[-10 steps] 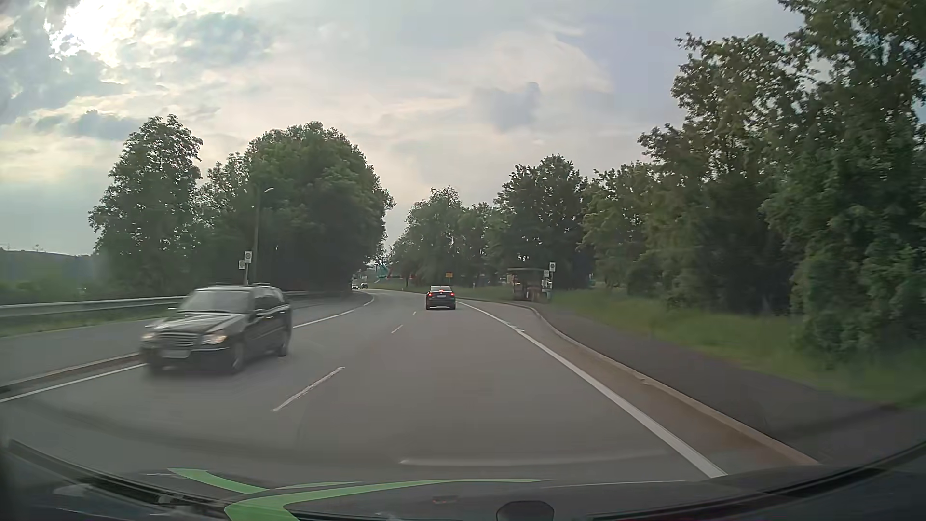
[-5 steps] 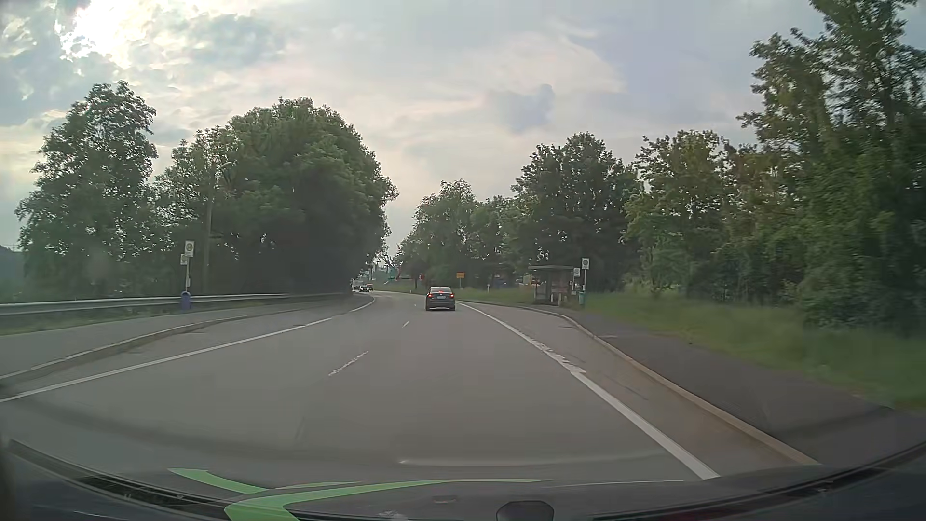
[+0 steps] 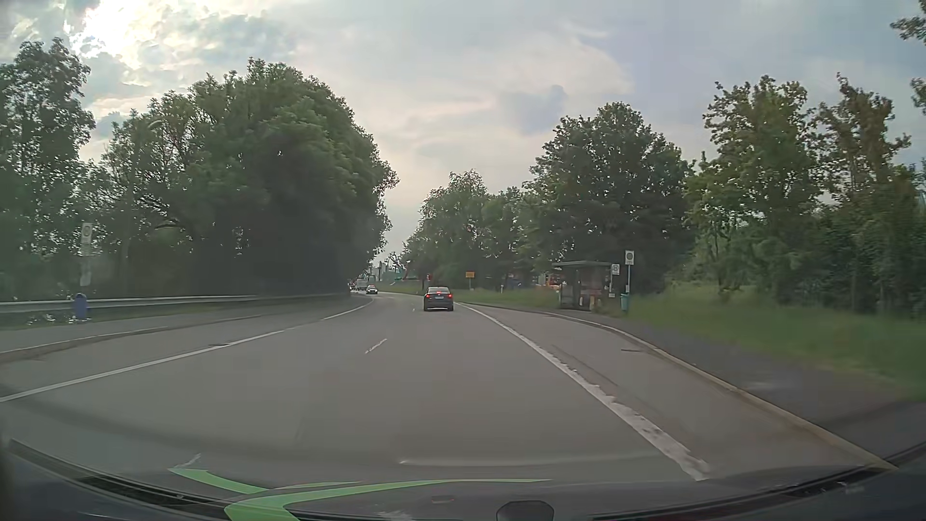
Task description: Follow the waypoints while adhering to traffic rules and regulations
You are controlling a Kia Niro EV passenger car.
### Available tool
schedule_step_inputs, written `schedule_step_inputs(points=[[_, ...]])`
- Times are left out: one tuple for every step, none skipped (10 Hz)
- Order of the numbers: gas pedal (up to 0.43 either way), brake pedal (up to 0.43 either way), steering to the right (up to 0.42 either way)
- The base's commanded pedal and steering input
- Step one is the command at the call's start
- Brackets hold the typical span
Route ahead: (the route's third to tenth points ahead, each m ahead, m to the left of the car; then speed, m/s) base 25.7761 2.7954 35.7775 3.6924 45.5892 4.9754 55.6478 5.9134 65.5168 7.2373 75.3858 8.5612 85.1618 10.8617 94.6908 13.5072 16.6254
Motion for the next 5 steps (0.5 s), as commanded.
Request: schedule_step_inputs(points=[[0.0, 0.22, -0.011], [0.0, 0.22, -0.011], [0.0, 0.22, -0.011], [0.0, 0.22, -0.012], [0.0, 0.22, -0.012]])
